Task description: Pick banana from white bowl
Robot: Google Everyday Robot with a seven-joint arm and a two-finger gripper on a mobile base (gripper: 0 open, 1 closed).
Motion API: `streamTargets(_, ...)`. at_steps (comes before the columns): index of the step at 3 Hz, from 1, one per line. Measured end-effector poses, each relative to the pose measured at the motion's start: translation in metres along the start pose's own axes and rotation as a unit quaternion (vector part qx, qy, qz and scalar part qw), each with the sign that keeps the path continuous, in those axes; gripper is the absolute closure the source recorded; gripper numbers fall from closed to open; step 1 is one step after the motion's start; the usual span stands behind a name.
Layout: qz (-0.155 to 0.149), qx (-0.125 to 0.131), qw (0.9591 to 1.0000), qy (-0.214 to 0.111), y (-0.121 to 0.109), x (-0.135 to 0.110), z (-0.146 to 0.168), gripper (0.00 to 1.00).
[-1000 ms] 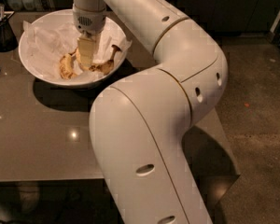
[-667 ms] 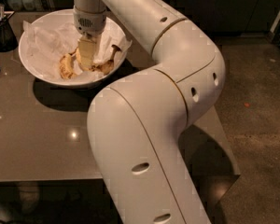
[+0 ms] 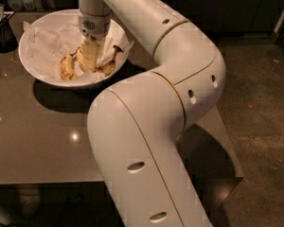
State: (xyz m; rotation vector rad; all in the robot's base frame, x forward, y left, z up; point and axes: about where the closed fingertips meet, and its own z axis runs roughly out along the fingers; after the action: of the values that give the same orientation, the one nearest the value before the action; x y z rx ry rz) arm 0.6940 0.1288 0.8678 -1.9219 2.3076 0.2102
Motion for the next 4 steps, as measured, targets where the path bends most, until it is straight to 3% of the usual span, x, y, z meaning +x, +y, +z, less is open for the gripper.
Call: streamTargets(4,0.007,-0.022,0.9997,0.008,-0.002,0.004,0.023,0.46)
